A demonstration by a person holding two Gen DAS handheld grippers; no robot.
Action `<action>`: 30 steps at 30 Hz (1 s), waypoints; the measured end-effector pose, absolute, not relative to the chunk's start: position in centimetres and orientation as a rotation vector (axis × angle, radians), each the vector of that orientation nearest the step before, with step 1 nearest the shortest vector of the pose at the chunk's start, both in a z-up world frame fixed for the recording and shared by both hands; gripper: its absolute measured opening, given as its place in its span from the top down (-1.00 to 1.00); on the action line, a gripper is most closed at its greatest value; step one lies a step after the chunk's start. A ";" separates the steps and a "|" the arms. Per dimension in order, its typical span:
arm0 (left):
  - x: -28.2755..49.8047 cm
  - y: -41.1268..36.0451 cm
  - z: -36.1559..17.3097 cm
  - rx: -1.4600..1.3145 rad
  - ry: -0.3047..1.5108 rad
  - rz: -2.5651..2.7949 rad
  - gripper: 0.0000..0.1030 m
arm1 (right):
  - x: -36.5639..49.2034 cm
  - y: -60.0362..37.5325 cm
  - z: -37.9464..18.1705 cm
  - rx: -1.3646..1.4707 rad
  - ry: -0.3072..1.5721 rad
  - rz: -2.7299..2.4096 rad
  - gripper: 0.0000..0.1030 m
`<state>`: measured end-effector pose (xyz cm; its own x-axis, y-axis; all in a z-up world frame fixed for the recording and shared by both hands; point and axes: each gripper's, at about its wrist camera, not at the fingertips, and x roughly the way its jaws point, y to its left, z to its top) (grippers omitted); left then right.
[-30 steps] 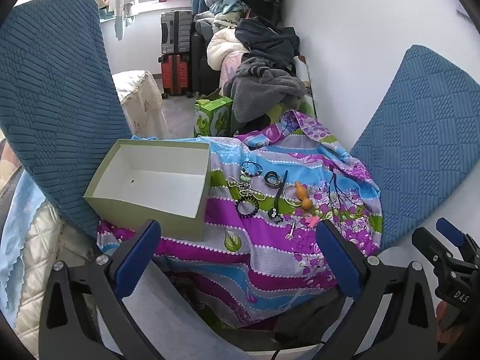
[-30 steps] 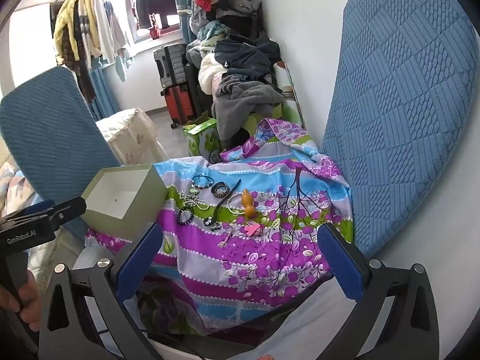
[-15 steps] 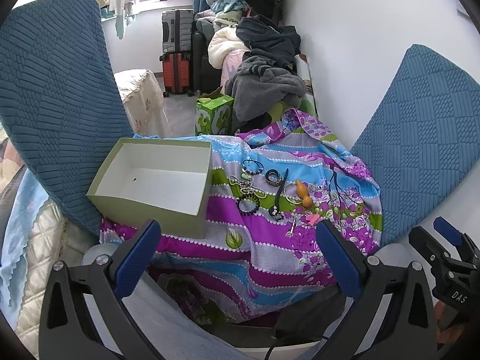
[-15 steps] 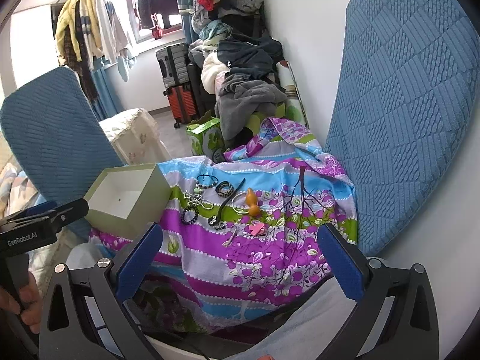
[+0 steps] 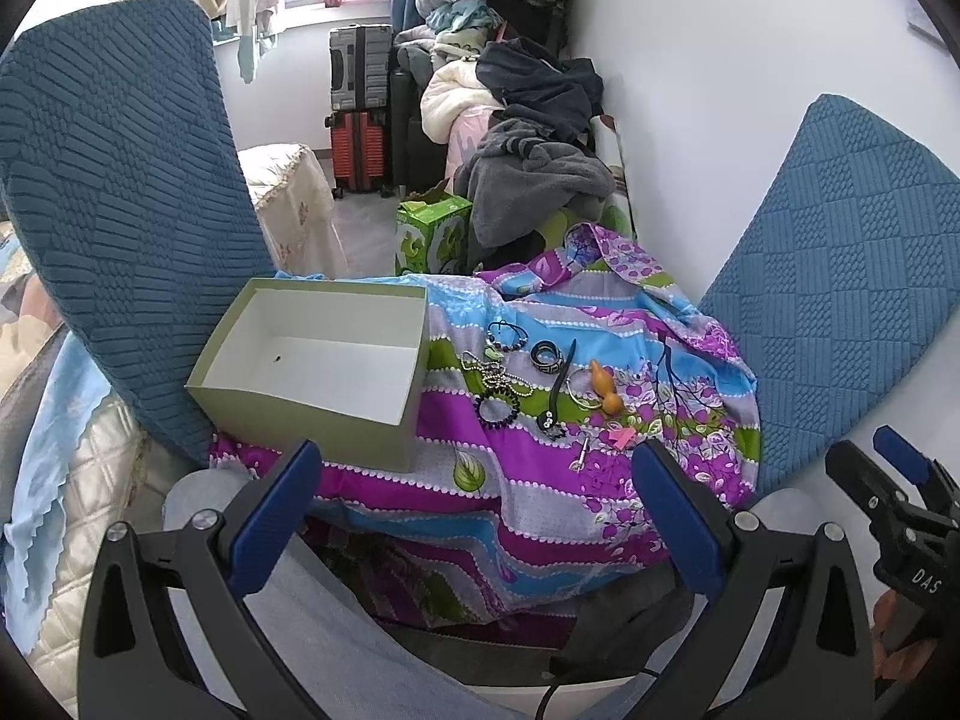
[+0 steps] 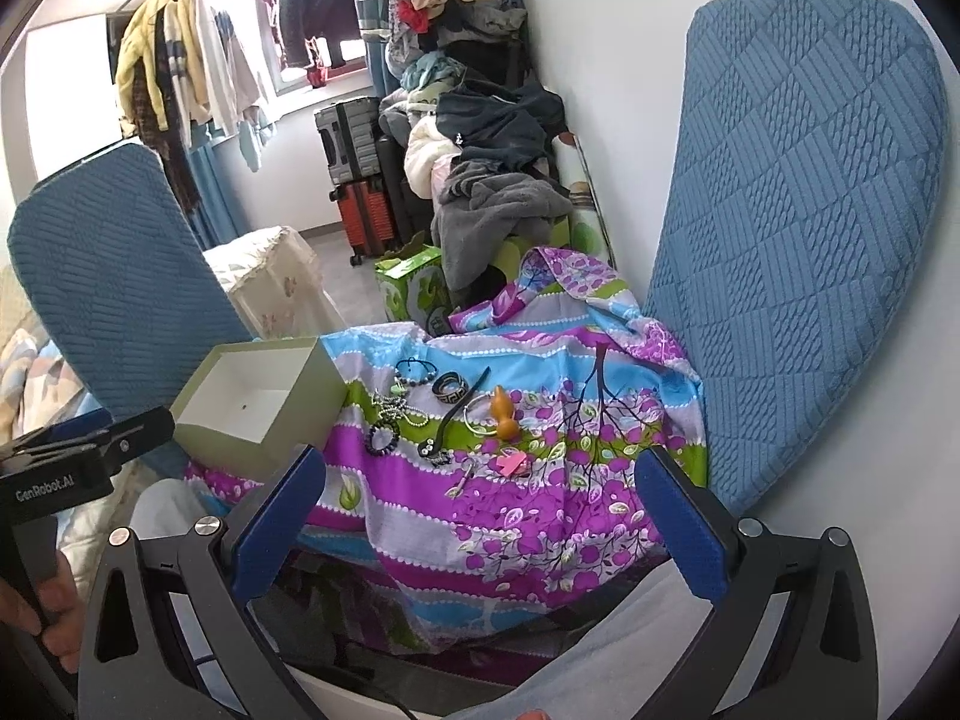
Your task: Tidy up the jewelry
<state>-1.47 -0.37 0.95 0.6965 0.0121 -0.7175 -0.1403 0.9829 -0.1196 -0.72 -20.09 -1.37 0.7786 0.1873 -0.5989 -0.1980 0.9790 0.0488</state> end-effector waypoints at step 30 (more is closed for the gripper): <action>-0.9 0.7 0.0 -0.190 0.805 0.070 -0.99 | 0.7 -19.6 -2.8 -0.024 0.670 0.194 -1.00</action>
